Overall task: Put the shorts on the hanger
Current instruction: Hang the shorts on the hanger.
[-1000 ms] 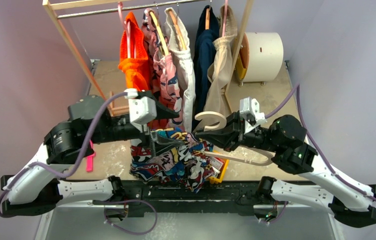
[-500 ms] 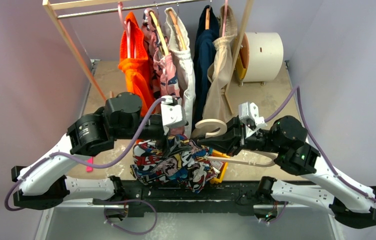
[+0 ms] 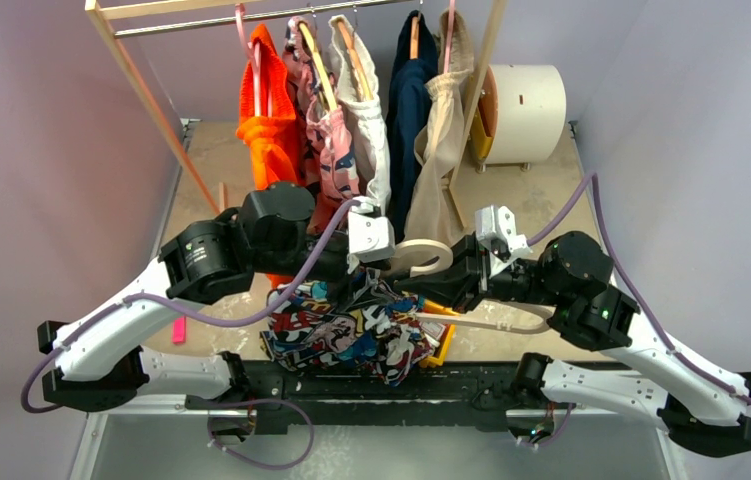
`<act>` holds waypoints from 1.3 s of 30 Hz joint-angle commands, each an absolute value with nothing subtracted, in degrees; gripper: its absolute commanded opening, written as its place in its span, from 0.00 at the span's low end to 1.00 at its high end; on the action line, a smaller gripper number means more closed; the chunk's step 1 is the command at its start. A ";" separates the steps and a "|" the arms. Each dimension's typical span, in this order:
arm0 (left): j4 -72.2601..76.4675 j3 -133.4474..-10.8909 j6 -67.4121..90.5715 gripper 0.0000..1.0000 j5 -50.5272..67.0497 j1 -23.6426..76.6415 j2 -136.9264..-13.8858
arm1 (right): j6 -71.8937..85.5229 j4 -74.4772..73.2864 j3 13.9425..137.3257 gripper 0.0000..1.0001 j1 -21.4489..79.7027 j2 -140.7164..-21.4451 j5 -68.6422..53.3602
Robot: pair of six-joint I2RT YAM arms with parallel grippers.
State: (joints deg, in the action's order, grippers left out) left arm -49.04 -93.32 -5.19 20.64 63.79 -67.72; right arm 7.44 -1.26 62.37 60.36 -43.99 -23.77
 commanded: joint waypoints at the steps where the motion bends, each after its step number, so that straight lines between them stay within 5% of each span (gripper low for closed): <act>1: -47.93 -94.12 -5.89 0.46 22.36 63.90 -67.05 | 7.12 3.92 63.86 0.00 60.56 -43.63 -25.48; 9: -46.15 -93.19 -5.26 0.01 23.14 63.90 -66.17 | 7.21 4.08 63.89 0.00 60.57 -44.05 -25.92; 17: -39.95 -90.10 -2.07 0.00 20.76 63.90 -62.82 | 7.10 2.30 65.00 0.00 60.56 -45.19 -25.36; 25: -36.32 -87.49 -0.34 0.00 18.31 63.90 -60.42 | 7.44 2.25 65.79 0.40 60.56 -45.47 -24.70; 39: -36.42 -86.31 0.60 0.00 19.48 63.92 -58.38 | 4.67 -2.39 69.68 0.52 60.56 -44.50 -16.52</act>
